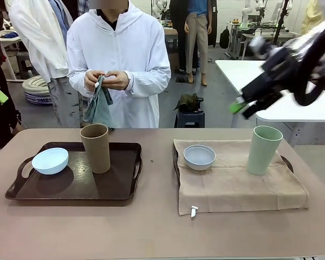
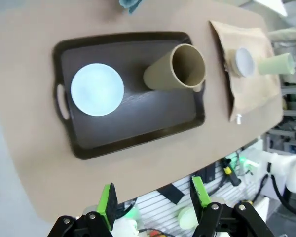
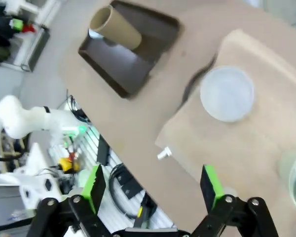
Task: Set up a tray with a mat and arrange the tableware.
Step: Pick up the Picnic Bowl and Reusable plastic cup from the Handle tray in front of the human's position and hold them in the air.
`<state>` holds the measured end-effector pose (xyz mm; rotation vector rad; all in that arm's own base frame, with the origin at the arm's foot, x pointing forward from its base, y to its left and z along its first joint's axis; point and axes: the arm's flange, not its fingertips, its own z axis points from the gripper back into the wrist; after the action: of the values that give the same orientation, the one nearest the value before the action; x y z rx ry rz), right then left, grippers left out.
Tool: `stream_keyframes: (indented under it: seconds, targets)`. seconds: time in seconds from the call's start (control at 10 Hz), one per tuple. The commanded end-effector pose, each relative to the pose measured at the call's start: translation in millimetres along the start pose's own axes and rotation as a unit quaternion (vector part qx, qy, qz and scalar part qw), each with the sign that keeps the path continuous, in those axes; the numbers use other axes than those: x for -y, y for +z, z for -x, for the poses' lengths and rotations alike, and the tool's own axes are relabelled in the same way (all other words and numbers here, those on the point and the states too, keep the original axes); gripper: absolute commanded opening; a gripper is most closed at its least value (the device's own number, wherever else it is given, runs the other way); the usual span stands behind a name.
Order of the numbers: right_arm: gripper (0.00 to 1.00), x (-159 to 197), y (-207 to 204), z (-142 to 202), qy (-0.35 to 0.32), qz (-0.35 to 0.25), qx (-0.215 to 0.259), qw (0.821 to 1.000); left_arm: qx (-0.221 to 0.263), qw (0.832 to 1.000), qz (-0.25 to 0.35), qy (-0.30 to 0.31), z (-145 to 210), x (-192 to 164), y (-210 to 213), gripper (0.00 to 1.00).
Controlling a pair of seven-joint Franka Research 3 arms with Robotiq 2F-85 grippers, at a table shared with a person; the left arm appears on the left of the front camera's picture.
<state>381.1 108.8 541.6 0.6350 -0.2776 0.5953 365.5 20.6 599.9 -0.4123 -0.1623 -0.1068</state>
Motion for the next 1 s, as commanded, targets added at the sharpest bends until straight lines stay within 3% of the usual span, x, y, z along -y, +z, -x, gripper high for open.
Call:
stream_keyframes:
  seconds: [0.0,0.4,0.5,0.7,0.8,0.9]
  targets:
    - [1.0,-8.0,-57.7,-19.7,0.069,-0.01,0.018,0.997,0.009,0.997,-0.073,0.028,-3.1,17.3,4.2,0.79]
    - [1.0,-33.7,-162.9,-64.9,0.193,0.044,0.064,0.978,0.024,0.993,-0.101,0.054,-3.6,22.9,14.3,0.79]
    - [1.0,-32.4,-176.4,-72.0,0.193,0.046,0.079,0.977,0.023,0.993,-0.098,0.055,-6.8,19.9,11.2,0.79]
    - [1.0,-23.6,-175.8,-76.3,0.141,0.018,0.049,0.989,0.025,0.994,-0.092,0.046,-4.2,20.3,12.9,0.79]
    - [1.0,-39.2,-177.5,-69.3,0.183,0.057,0.053,0.98,0.025,0.994,-0.092,0.046,-4.2,20.3,12.9,0.79]
    - [1.0,-39.2,-177.5,-69.3,0.183,0.057,0.053,0.98,0.025,0.994,-0.092,0.046,-4.2,20.3,12.9,0.79]
